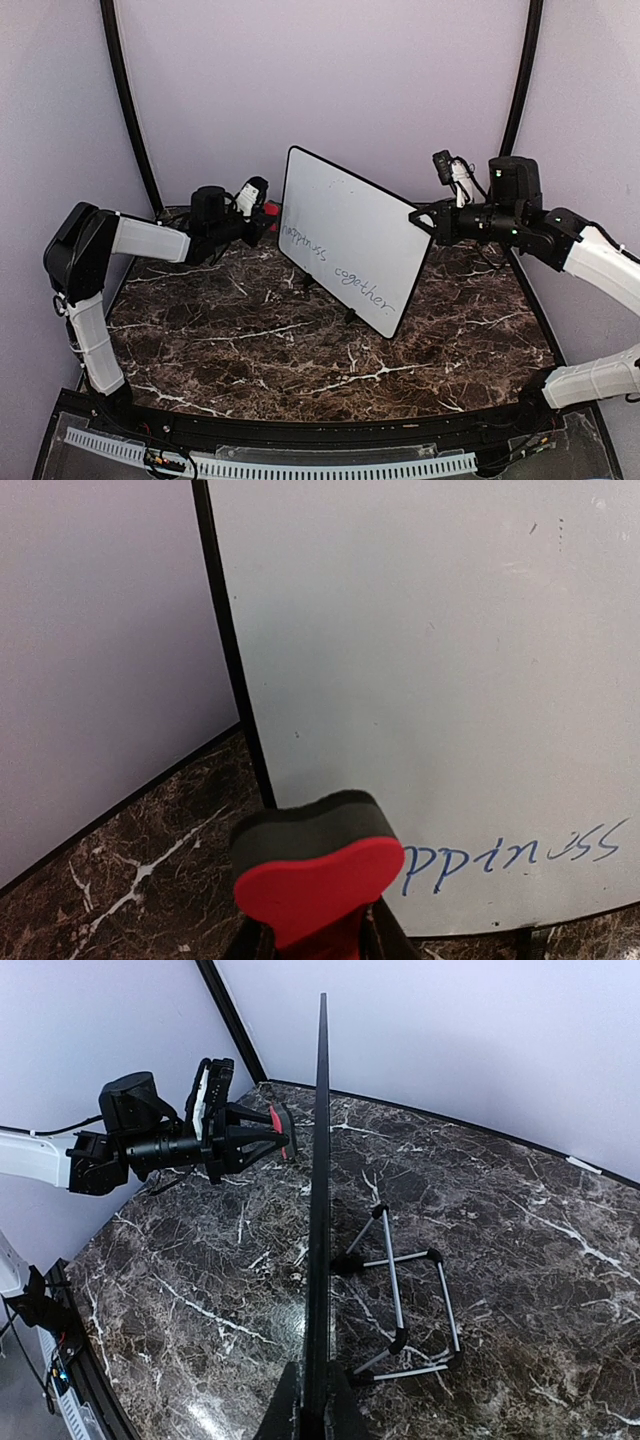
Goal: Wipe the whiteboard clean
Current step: Erase the center of the whiteboard.
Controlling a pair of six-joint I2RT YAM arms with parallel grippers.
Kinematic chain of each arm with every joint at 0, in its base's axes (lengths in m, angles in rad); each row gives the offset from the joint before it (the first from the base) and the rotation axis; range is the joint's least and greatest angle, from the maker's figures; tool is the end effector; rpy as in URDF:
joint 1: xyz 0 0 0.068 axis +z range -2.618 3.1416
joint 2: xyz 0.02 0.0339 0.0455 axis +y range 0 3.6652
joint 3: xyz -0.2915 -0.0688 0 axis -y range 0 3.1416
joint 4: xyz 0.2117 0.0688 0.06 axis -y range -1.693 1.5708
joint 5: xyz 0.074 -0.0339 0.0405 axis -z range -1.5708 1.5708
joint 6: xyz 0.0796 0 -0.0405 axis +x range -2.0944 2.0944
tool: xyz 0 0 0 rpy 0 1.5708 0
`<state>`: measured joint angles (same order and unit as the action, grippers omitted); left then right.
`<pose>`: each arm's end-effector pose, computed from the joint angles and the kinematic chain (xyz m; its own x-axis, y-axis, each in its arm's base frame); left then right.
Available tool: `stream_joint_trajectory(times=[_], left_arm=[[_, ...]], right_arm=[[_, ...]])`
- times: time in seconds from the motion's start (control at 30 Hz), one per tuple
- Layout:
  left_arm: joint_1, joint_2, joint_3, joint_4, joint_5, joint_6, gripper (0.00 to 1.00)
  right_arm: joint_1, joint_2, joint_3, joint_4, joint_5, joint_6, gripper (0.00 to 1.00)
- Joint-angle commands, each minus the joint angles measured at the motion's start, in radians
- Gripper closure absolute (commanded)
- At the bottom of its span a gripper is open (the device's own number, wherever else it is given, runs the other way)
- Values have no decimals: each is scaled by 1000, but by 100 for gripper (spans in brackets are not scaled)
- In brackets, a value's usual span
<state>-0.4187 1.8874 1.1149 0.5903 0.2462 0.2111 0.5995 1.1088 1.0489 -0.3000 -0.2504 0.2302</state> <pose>0.4059 -0.2019 0.2583 -0.0334 0.2373 -0.9709 0.6344 0.7557 0.1629 0.1923 0.1553 0.3684 -0.4515 -0.0408 -0.8913 -0.6523 0.6967 0.2985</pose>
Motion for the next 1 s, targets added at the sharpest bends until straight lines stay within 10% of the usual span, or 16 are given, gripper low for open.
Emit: stream_joint_trajectory(times=[0.0, 0.6, 0.97], left_arm=[[3, 29, -19, 31, 28, 39, 88], [11, 107, -5, 106, 19, -25, 88], [11, 87, -12, 114, 32, -42, 88]], right_arm=[[10, 1, 32, -34, -50, 46, 100], [-46, -14, 31, -70, -102, 44, 100], [-54, 38, 165, -253, -95, -7, 64]])
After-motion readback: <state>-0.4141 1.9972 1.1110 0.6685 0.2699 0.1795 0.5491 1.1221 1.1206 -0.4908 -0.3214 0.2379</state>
